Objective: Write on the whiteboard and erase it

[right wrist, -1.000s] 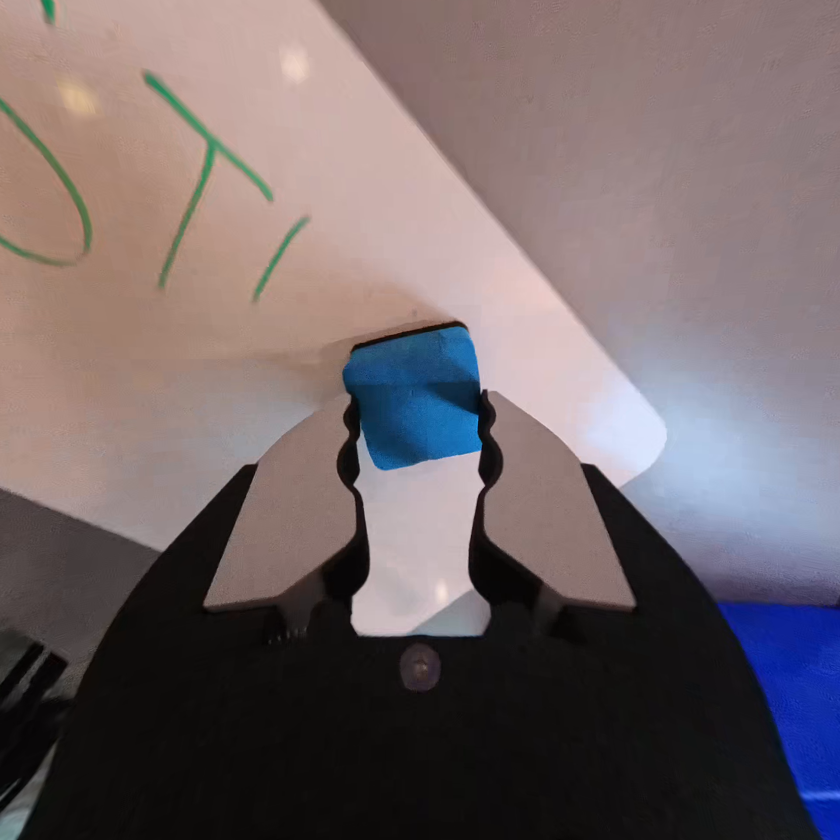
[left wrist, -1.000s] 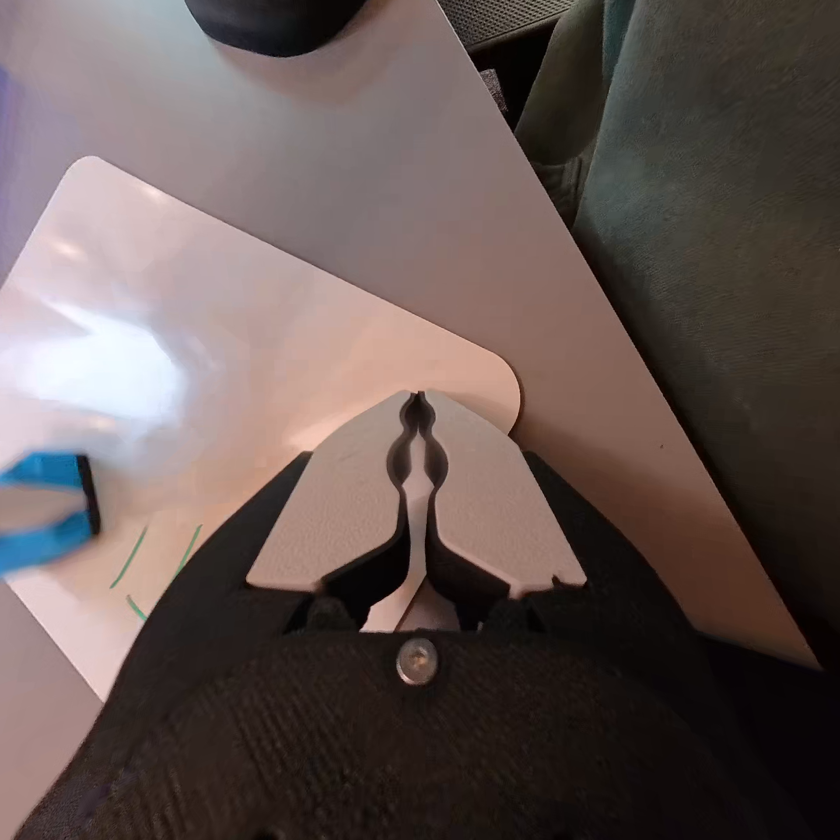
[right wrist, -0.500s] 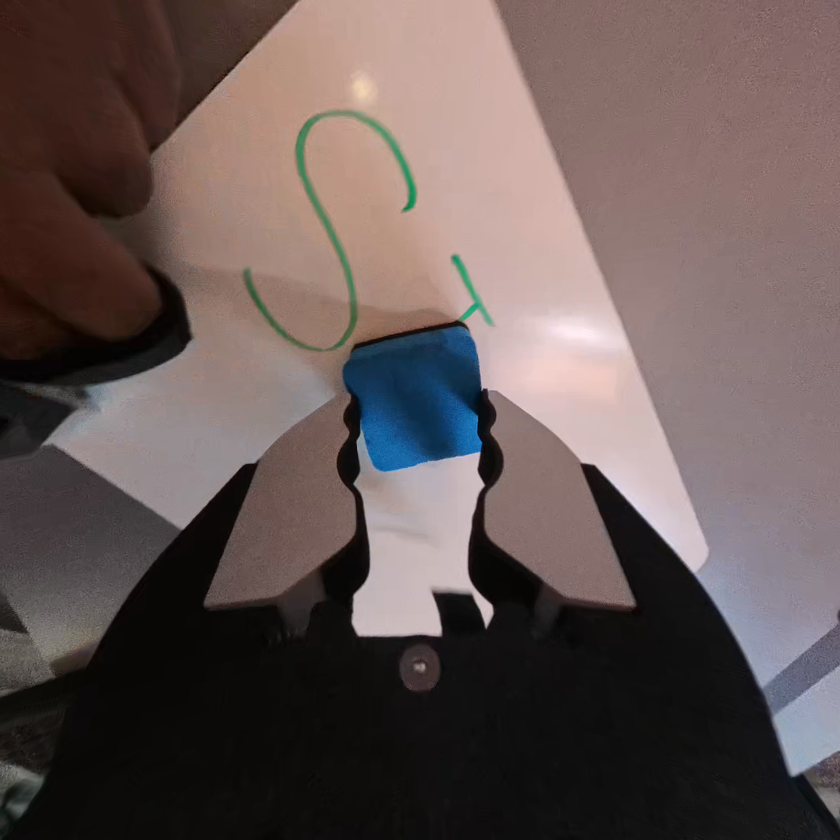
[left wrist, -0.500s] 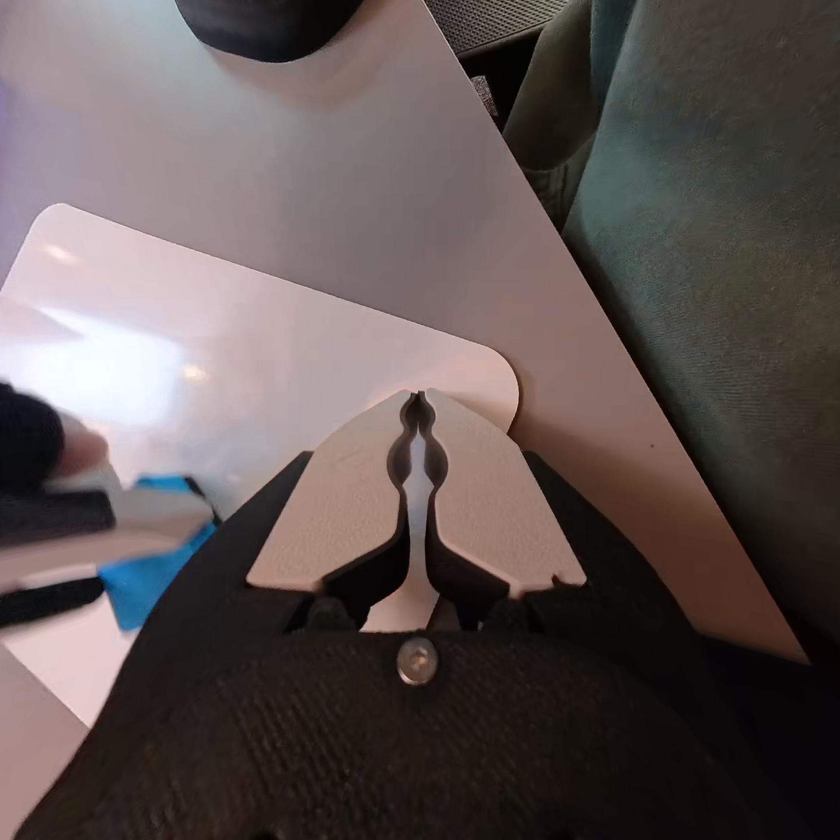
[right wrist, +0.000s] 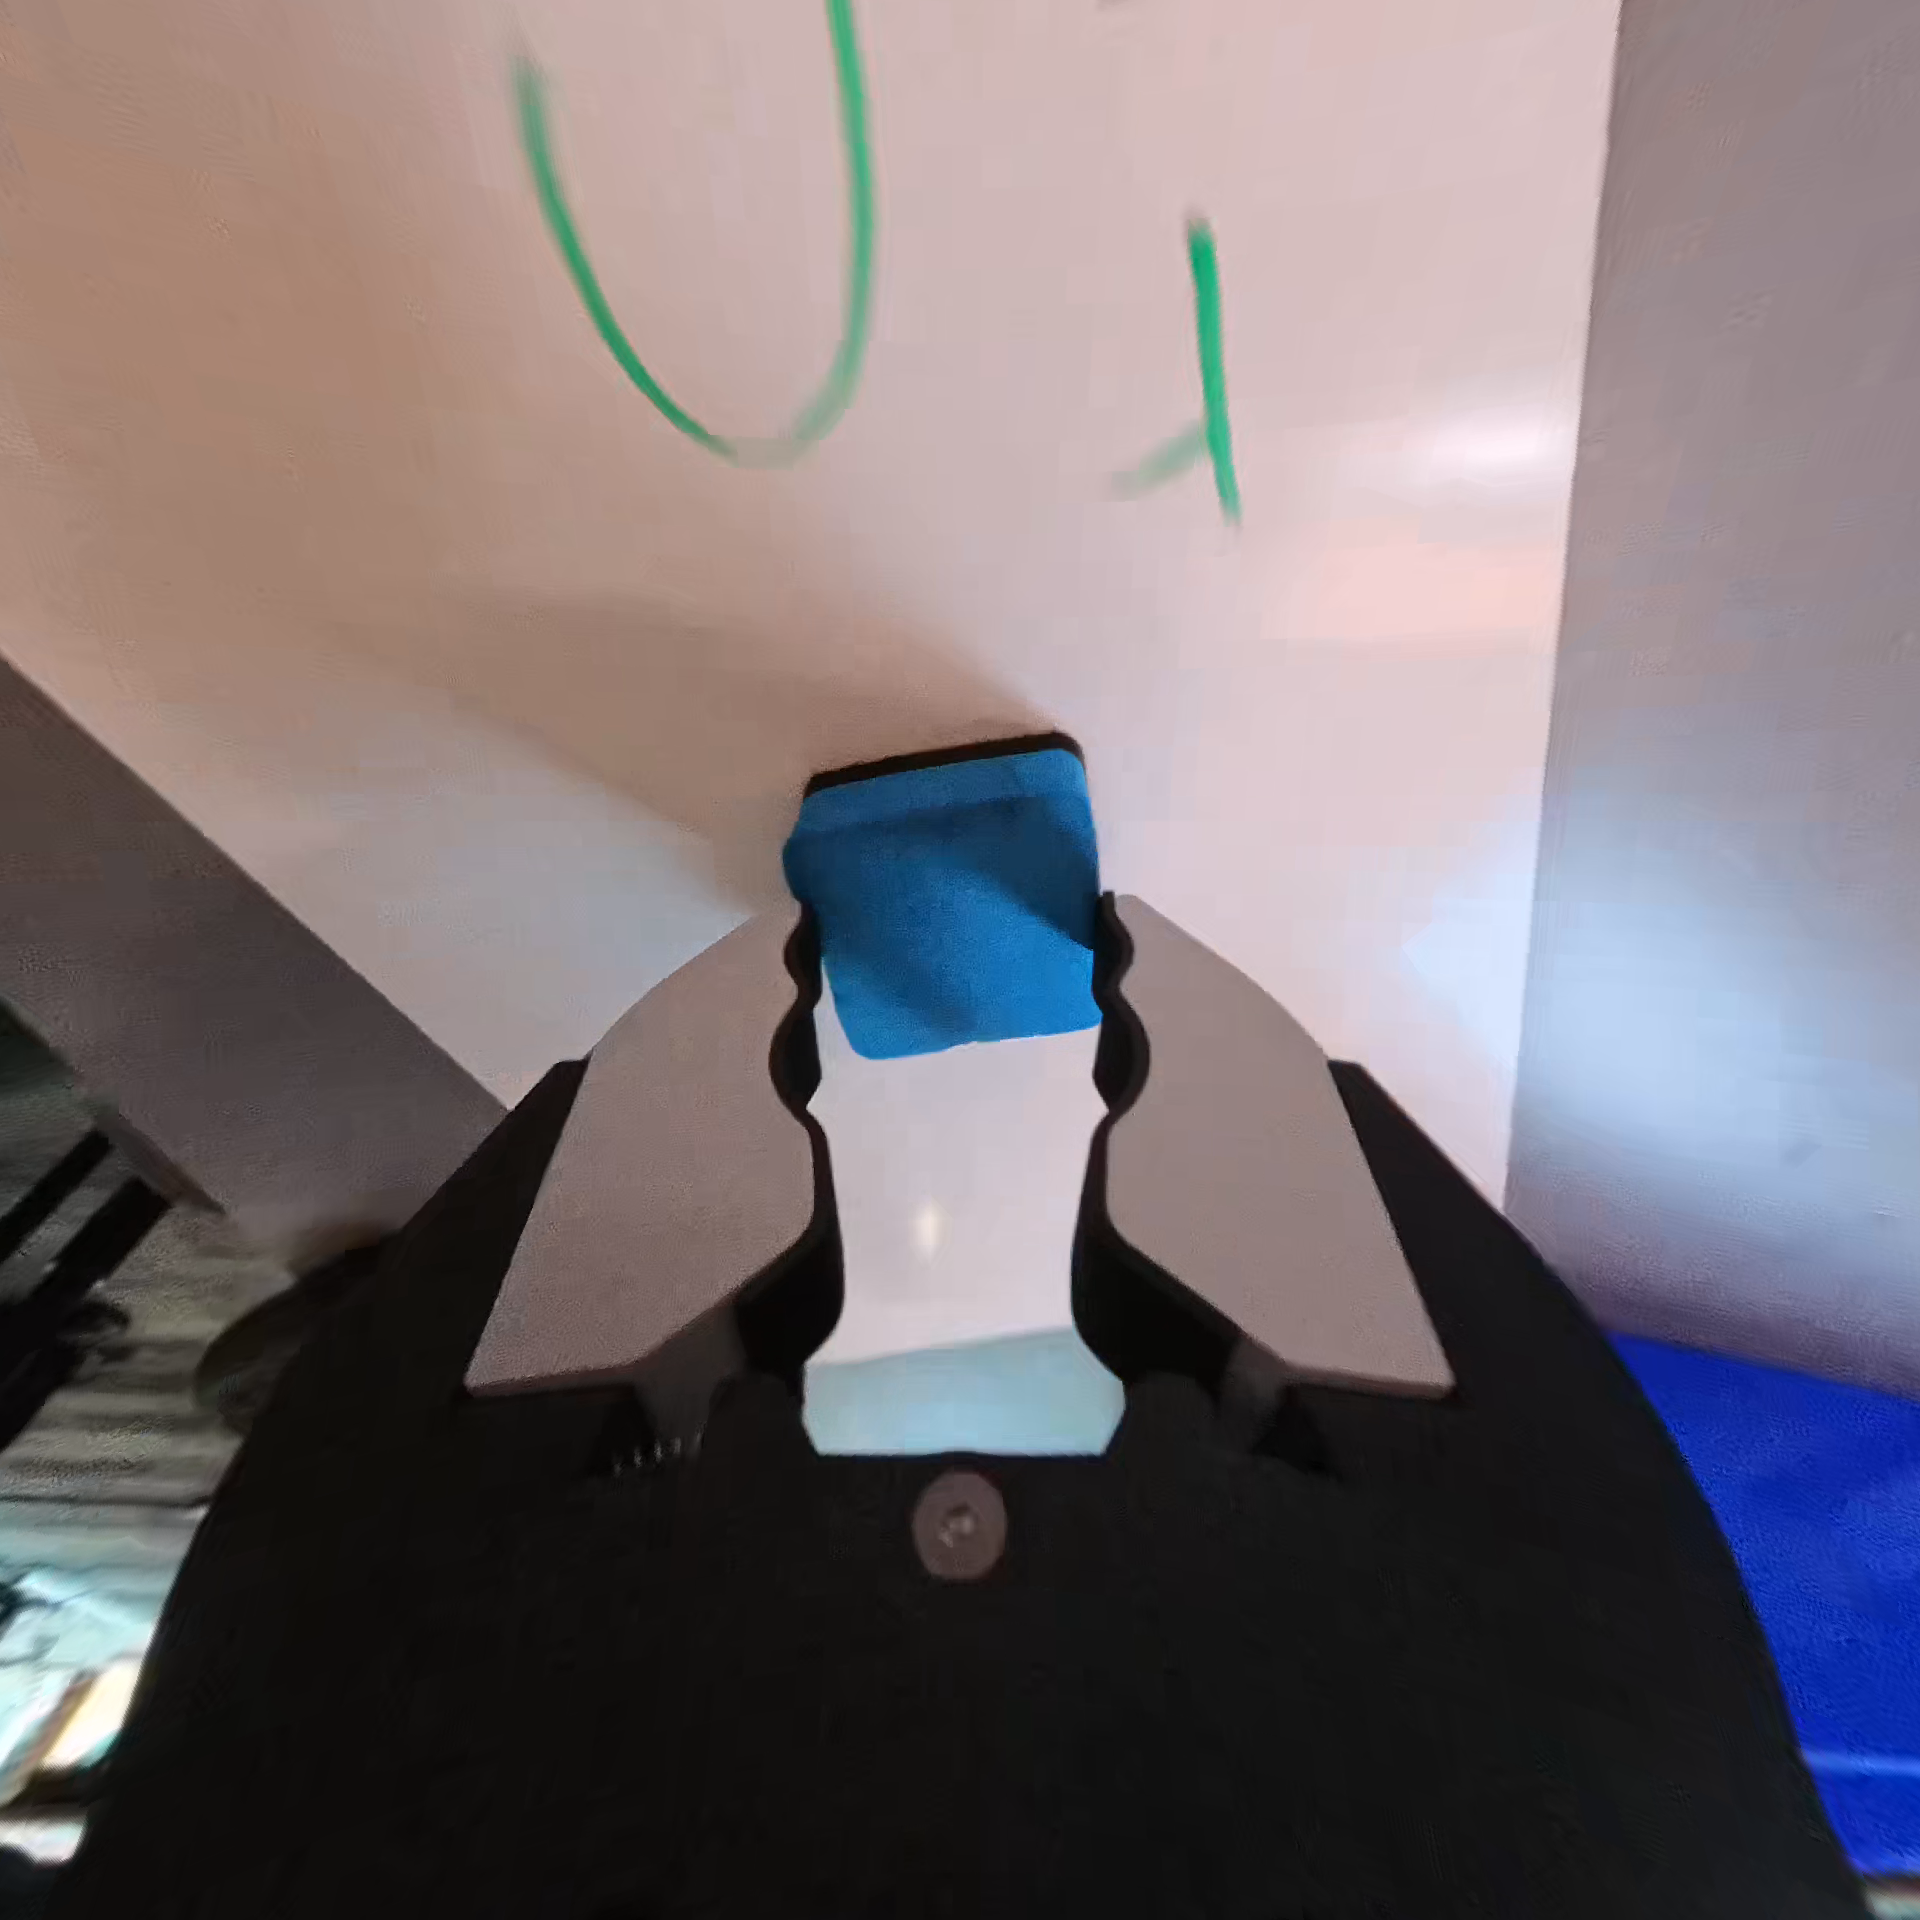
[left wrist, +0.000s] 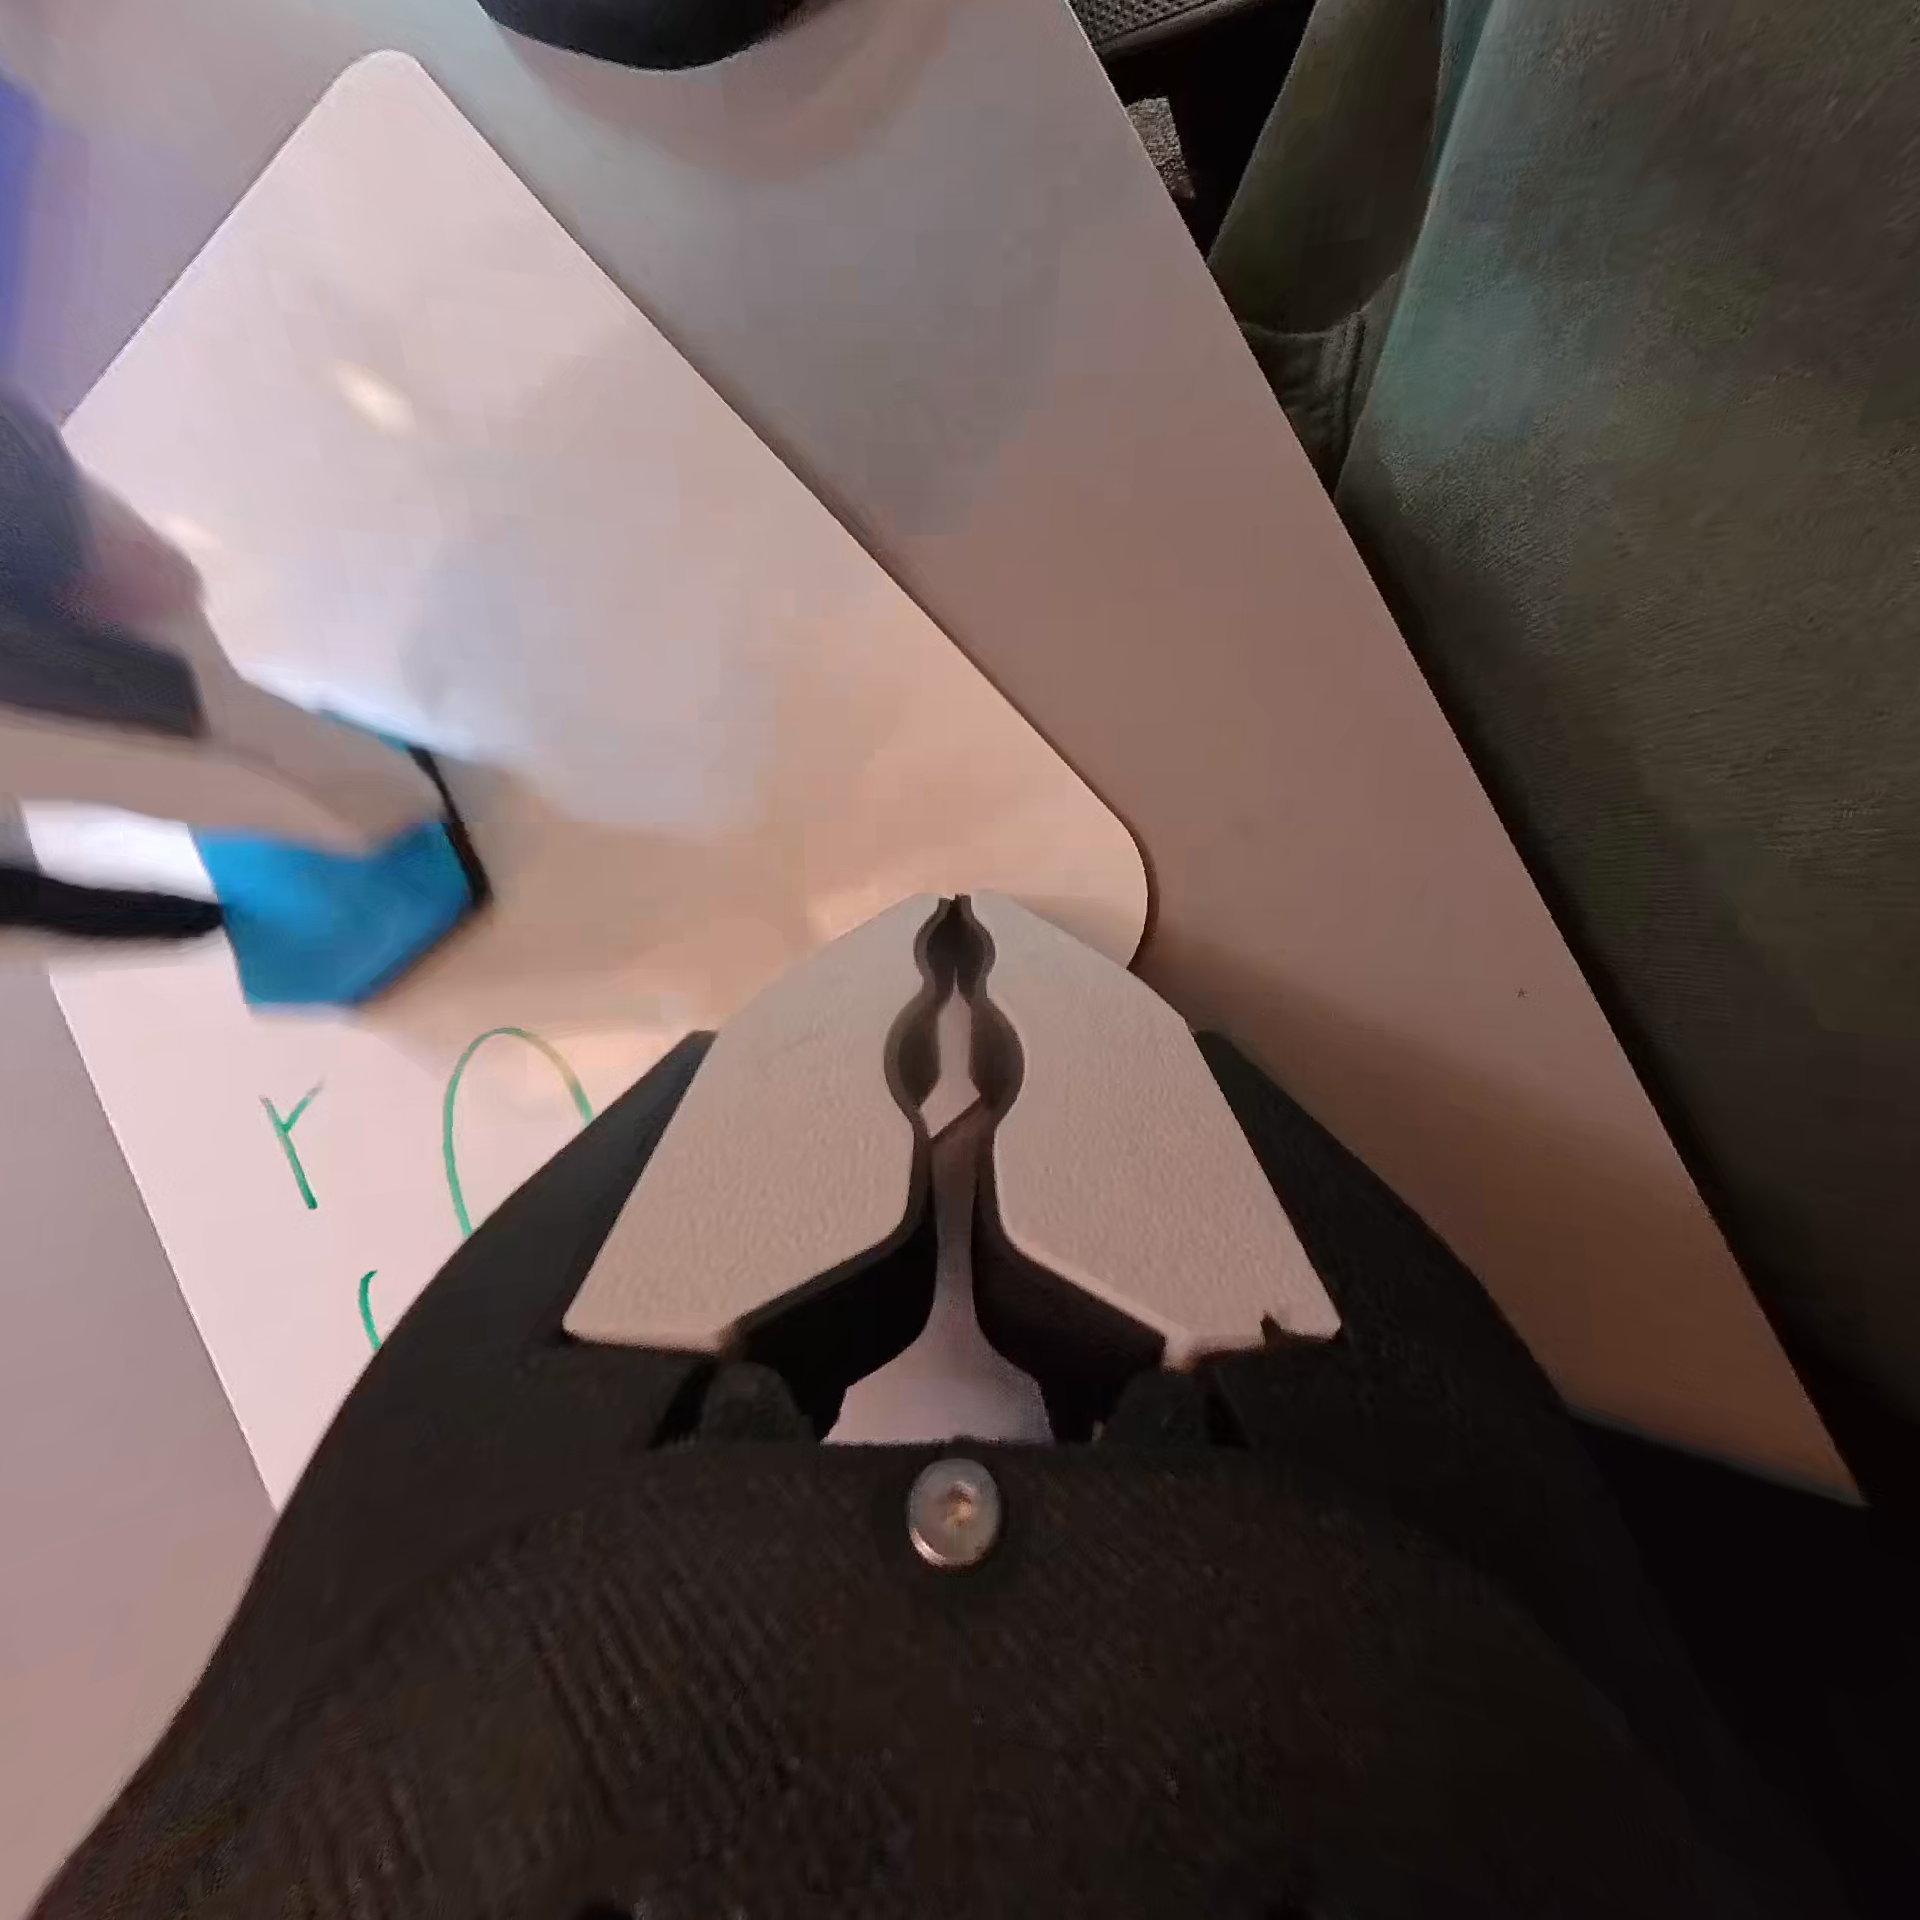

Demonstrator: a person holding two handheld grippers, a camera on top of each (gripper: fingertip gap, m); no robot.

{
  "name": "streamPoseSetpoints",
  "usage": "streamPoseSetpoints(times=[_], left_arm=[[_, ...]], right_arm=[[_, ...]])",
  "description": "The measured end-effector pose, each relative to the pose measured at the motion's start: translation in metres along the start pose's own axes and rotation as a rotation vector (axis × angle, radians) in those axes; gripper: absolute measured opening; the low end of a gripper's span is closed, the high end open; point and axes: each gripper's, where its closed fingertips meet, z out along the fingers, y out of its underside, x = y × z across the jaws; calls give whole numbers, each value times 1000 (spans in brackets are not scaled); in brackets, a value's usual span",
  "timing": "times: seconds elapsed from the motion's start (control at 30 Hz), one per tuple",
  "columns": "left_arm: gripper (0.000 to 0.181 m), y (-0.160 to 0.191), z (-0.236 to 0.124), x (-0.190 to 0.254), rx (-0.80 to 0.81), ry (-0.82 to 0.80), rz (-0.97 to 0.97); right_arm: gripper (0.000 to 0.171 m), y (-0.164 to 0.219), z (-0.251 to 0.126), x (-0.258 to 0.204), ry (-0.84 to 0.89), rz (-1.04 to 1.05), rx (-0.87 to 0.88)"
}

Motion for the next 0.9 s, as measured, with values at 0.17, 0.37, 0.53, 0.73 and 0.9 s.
streamPoseSetpoints(times=[0.17,0.37,0.53,0.73,0.9], left_arm=[[0,-1,0,1,10,1,6],[0,-1,1,0,23,25,3],[0,-2,1,1,22,24,8],[0,-2,1,2,27,36,2],[0,-3,1,3,30,24,1]], right_arm=[[51,-69,-7,42,156,8,180],[50,-43,-3,-9,83,-69,97],[51,-97,-8,13,115,-11,221],[51,-72,-5,-26,51,-156,134],[51,-114,-9,22,73,-20,236]])
